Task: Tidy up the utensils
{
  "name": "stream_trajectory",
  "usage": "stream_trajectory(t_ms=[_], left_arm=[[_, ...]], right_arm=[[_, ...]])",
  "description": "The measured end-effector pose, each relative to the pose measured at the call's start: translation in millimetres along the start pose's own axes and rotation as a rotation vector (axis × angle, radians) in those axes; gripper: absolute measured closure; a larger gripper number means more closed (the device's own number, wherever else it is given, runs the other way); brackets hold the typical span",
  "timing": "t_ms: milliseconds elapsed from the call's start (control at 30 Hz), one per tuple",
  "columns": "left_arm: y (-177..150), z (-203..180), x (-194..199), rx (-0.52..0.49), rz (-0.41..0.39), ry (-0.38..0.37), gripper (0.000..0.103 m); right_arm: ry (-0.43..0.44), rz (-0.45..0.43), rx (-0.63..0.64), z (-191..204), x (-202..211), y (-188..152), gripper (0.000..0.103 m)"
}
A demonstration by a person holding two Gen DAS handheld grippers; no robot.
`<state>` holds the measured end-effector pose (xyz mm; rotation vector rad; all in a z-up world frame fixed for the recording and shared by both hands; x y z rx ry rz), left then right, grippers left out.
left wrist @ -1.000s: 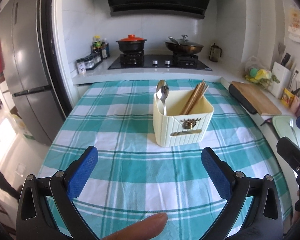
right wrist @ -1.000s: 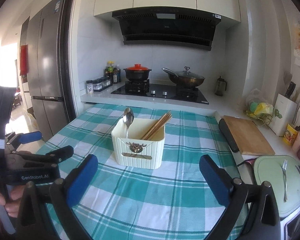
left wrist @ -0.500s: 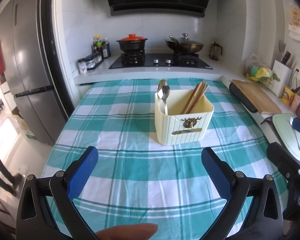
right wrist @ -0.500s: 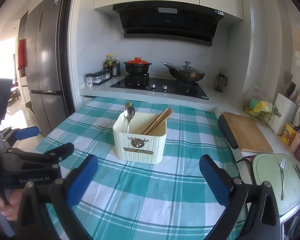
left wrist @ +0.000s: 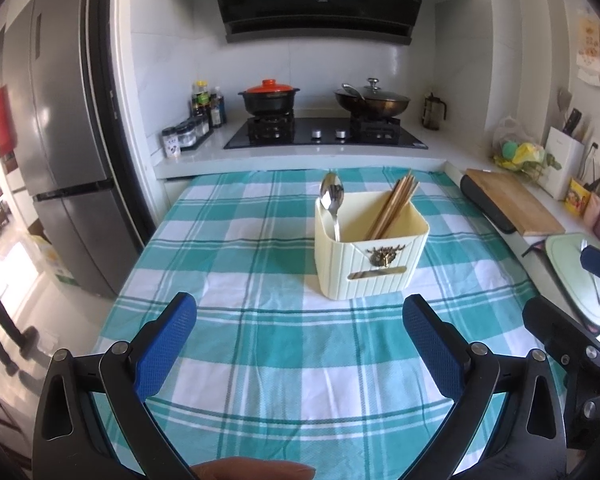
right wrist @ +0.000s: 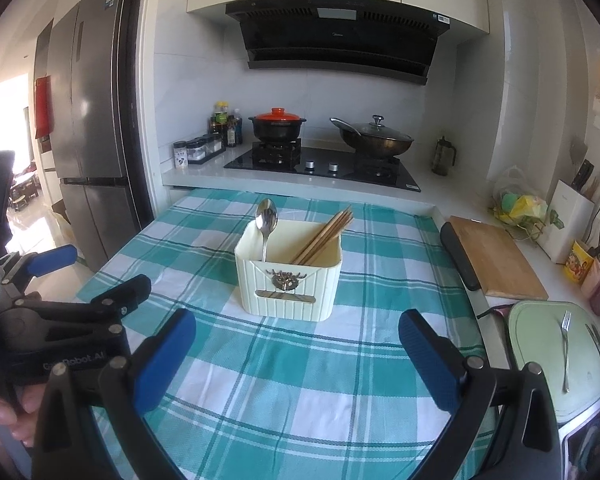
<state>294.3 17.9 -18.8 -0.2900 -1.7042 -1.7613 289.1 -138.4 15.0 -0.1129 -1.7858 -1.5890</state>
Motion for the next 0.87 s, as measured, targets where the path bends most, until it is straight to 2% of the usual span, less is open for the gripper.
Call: stream_trajectory(t_ms=[867], left_arm=[[2.3,-0.4,6.8,0.017,-0.014,-0.023,0.001]], right_arm=[[-0.013,0.014,-0.009,-3.3,5.3,-5.8,0.0]])
Point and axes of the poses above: each gripper's, at about its wrist camera, not at the fingertips, and x roughly against the way its jaws point, z to its left, y to its top, the point moved 9 cm from there along -x, roughly the way its jaws point, and after that the axes turned 10 degrees about y, right-handed, at the moved point
